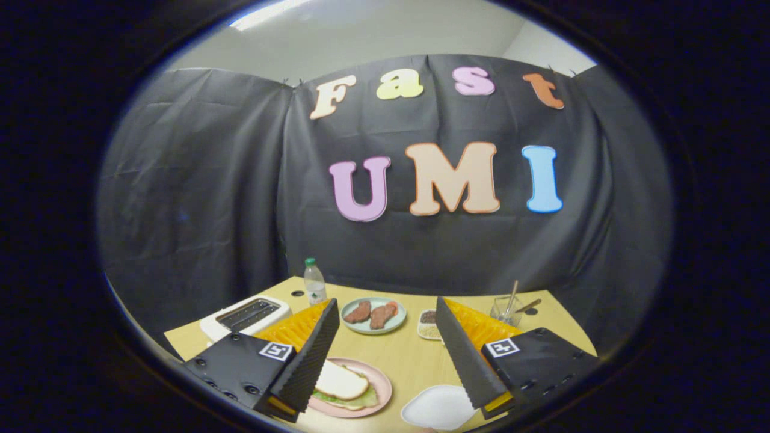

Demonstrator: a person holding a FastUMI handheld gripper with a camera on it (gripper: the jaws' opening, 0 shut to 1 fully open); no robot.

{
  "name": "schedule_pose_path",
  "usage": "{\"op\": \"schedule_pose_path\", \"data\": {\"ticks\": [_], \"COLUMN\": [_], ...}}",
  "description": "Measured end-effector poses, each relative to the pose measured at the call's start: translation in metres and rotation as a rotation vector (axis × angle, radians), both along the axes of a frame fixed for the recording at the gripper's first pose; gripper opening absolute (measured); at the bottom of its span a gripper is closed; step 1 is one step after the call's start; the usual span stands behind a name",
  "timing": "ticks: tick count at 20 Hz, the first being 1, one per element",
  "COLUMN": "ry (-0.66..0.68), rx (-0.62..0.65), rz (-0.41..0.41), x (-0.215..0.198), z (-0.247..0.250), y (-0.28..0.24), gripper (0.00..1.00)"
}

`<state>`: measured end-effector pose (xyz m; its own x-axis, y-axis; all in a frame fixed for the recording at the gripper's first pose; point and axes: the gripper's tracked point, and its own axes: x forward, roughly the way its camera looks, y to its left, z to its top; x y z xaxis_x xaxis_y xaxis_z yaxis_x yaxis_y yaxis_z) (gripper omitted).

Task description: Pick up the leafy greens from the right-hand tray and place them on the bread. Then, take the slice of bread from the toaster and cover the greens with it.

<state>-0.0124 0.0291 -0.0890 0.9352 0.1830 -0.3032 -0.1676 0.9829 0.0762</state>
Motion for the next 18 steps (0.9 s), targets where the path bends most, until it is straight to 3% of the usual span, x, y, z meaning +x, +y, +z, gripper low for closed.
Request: {"op": "schedule_pose_path", "data": {"ticks": [4,18], "ry": [-0.139,-0.153], "rx": [-0.02,-0.023], "rz": [-0.034,-0.055], "x": [0.001,-0.005], "z": [0.034,0.033], "y": [-0.014,-0.019], "gripper": [1.0,1.0]}}
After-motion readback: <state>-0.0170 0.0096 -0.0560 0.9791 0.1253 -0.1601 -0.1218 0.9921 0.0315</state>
